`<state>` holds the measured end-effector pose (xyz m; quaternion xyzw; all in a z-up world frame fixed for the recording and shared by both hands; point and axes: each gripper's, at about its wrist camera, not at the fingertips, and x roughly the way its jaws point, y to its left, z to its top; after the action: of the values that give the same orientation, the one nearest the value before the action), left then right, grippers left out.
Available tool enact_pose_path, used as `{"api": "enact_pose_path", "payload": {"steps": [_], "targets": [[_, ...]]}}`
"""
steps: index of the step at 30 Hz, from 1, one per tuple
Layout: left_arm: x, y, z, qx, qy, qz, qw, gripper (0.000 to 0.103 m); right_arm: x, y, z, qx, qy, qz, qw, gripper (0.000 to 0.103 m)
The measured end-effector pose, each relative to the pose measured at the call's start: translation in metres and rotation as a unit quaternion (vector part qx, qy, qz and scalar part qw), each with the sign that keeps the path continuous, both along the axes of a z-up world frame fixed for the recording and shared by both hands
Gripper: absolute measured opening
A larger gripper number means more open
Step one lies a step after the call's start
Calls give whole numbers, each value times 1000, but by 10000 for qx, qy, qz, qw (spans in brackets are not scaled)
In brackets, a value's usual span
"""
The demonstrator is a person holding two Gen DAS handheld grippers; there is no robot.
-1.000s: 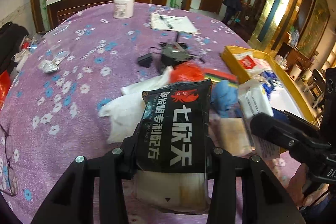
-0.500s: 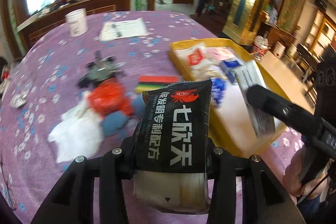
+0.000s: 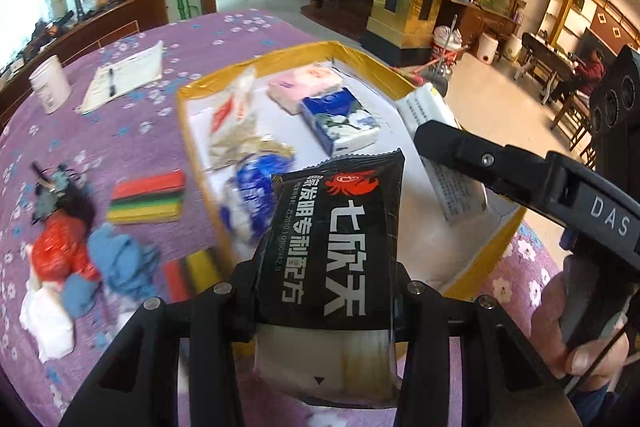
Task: Organize soft objects
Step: 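Carry the black bag and lemon-print pack toward the tray with both grippers, then lower both packs into the tray and open both grippers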
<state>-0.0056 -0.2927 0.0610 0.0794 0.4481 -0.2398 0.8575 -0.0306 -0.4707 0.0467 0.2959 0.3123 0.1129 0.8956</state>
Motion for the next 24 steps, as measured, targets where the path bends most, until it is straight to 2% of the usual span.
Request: {"api": "enact_pose_path", "payload": {"steps": [6, 13, 17, 22, 24], "targets": [[23, -27, -17, 50, 239, -100, 9997, 42, 2, -16, -12, -122, 310, -195, 9993, 58], [46, -30, -30, -53, 468, -17, 9989, 42, 12, -20, -10, -370, 648, -206, 9970, 58], [61, -29, -32, -101, 605, 96, 9981, 42, 26, -15, -3, -680, 849, -209, 9938, 59], [71, -32, -37, -132, 693, 177, 9973, 42, 55, -11, 1, -1353, 1266, -343, 9821, 59], [70, -33, -38, -135, 687, 158, 9974, 42, 63, -8, -3, -1428, 1430, -268, 9790, 59]]}}
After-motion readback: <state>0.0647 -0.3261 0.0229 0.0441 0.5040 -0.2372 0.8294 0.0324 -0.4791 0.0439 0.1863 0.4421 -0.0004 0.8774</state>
